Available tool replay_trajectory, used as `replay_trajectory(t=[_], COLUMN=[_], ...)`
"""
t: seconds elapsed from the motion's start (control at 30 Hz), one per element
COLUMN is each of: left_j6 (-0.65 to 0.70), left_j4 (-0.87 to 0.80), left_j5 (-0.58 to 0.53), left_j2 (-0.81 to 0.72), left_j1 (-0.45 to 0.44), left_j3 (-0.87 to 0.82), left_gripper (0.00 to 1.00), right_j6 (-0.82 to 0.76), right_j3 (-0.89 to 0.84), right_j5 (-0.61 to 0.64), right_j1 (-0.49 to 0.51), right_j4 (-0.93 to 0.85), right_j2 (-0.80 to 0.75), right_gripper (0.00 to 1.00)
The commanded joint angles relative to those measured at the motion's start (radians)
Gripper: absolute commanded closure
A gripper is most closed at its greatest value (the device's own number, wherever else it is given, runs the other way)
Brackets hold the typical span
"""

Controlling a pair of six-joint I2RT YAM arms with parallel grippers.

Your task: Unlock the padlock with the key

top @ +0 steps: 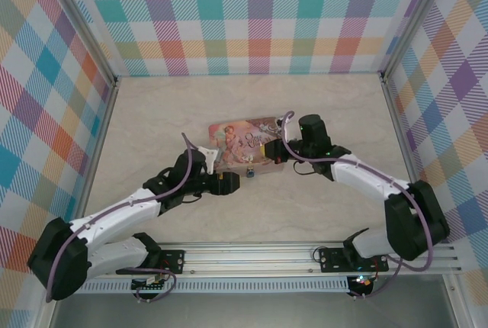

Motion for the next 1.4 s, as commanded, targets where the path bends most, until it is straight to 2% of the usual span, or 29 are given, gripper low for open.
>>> replay_trajectory(t=[0.0,0.2,0.3,0.5,0.73,0.87,0.97,1.17,1.37], left_j6=[-0.033,0.004,0.024,0.071,0.146,0.187,0.206,0.192,0.176], left_j4=[0.126,0.170,0.186,0.200,0.211,0.206,0.209,0.261,0.319], left_j5=[0.039,-0.031,-0.082,-0.121,-0.099,-0.087,-0.075,-0.144,-0.231], left_j2=[0.079,0.151,0.171,0.222,0.258,0.288,0.297,0.266,0.312], left_j1=[-0.015,-0.015,-0.013,0.023,0.123,0.146,0.139,0.089,0.018], left_j3=[-0.015,-0.013,-0.009,0.025,0.082,0.110,0.107,0.030,0.018], left_gripper=[0.25,0.20,0.17,0.16,0.15,0.15,0.17,0.17,0.17], right_j6=[0.057,0.128,0.126,0.106,0.092,0.095,0.106,0.141,0.156], right_j3=[0.035,-0.004,-0.008,-0.014,-0.029,-0.048,-0.055,-0.051,-0.052], right_j5=[-0.026,-0.074,-0.078,-0.069,-0.055,-0.033,-0.019,-0.021,0.005], right_j1=[-0.017,-0.058,-0.069,-0.074,-0.076,-0.077,-0.077,-0.076,-0.076], right_j4=[0.095,0.210,0.213,0.181,0.161,0.167,0.180,0.204,0.195], right_j2=[0.044,0.112,0.127,0.140,0.144,0.139,0.143,0.179,0.206], right_gripper=[0.96,0.96,0.96,0.96,0.95,0.95,0.95,0.95,0.95])
